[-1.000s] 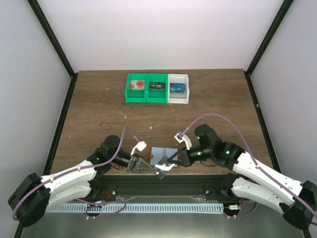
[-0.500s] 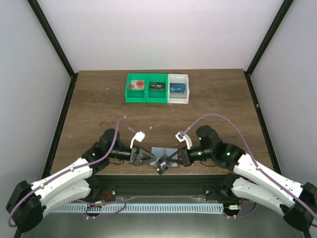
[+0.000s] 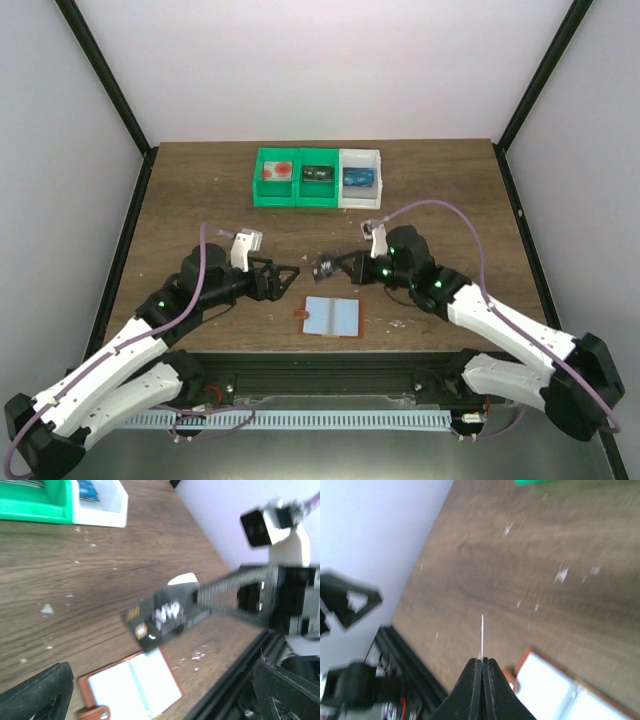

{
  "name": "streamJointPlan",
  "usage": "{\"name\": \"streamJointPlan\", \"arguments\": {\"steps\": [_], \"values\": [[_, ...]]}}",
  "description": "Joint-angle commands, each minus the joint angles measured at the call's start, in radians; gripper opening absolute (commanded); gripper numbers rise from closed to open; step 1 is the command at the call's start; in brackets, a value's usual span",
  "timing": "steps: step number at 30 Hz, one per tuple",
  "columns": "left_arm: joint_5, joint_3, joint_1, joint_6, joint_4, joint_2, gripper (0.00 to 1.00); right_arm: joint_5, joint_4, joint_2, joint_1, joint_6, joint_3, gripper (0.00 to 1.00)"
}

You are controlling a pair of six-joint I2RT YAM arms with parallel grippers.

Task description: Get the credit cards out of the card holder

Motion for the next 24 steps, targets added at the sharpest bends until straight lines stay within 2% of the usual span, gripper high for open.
{"name": "streamJointPlan", "arguments": {"steps": [1, 7, 11, 17, 20, 24], "values": [[-0.142, 0.034, 0.005, 0.123, -0.118, -0.048, 1.00, 0.082, 0.205, 0.133, -0.091, 0.014, 0.116, 0.00], [-0.238, -0.003, 0.007, 0.149, -0.133, -0.141, 1.00, 0.138, 0.272, 0.448, -0.151, -0.024, 0.321, 0.01], [-0.242, -0.050, 0.007, 0.160, -0.105, -0.219, 1.00, 0.207, 0.259, 0.617, -0.173, -0.042, 0.478, 0.01], [-0.212, -0.100, 0.006, 0.195, -0.060, -0.306, 1.00, 0.263, 0.266, 0.825, -0.201, -0.040, 0.675, 0.00], [-0.193, -0.103, 0.004, 0.205, -0.053, -0.322, 1.00, 0.264, 0.216, 0.915, -0.220, -0.020, 0.767, 0.00], [-0.190, -0.105, 0.004, 0.210, -0.056, -0.318, 1.00, 0.279, 0.239, 0.970, -0.240, -0.001, 0.815, 0.01]]}}
